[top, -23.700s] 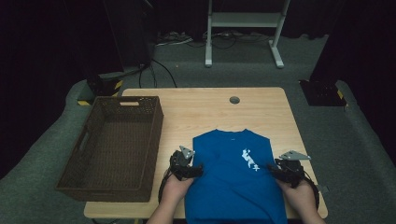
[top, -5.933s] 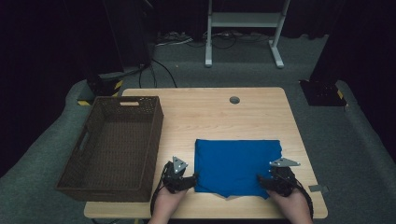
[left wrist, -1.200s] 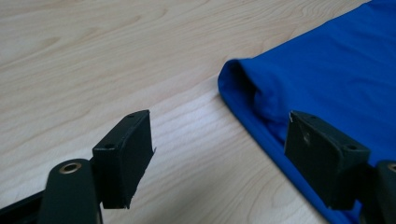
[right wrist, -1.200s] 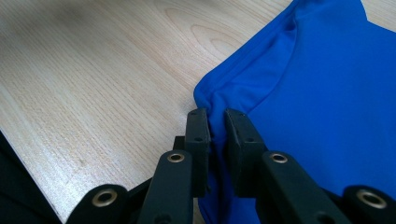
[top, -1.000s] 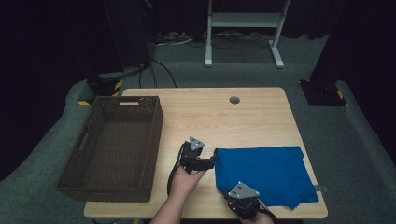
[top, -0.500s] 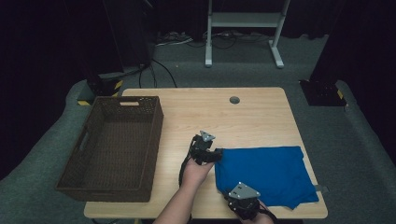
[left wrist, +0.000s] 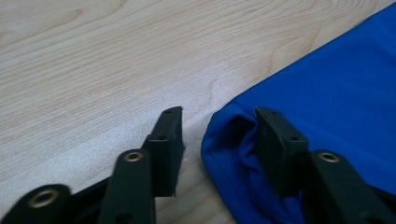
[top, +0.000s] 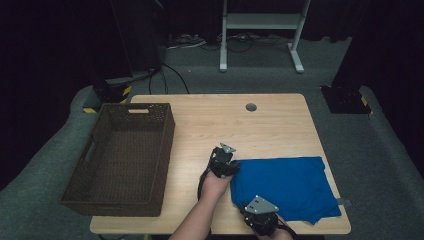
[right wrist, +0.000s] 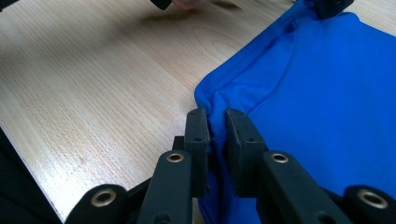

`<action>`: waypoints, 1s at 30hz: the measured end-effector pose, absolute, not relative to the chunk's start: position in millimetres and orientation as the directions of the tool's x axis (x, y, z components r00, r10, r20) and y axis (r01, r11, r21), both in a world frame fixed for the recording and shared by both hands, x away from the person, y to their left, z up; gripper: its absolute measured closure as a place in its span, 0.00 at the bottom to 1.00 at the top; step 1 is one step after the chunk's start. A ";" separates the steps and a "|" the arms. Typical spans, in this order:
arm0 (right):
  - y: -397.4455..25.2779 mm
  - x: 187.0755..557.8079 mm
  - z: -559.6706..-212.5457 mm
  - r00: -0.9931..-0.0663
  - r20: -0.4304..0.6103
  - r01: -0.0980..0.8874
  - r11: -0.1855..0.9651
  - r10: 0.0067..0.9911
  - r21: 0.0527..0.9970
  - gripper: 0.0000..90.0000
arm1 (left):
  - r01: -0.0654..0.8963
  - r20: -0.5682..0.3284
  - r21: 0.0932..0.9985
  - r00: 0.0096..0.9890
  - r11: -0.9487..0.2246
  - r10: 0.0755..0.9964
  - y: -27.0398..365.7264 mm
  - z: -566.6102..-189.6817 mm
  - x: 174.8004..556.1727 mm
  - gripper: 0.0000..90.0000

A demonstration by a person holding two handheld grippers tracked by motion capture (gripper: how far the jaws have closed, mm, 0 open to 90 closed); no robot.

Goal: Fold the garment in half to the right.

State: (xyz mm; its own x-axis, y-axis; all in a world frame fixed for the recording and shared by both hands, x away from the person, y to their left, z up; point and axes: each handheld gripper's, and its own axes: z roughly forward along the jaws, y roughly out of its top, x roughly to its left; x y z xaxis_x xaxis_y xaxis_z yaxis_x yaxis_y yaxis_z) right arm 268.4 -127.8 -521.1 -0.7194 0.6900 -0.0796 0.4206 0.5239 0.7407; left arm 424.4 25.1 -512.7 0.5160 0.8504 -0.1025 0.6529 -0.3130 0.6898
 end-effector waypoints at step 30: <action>-133.0 258.2 -496.6 -0.691 -0.145 0.326 0.485 0.708 0.811 0.91 | 0.562 -0.141 0.802 0.506 -0.201 0.851 19.4 -494.9 413.7 0.95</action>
State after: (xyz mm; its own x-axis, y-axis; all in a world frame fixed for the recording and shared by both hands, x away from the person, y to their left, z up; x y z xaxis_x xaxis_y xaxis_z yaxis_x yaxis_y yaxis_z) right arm 258.2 -133.0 -496.6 -0.6908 0.7083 -0.1455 0.3265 0.4851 0.8112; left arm 413.7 19.4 -494.9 0.5058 0.8510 -0.1412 0.5624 -0.2011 0.8020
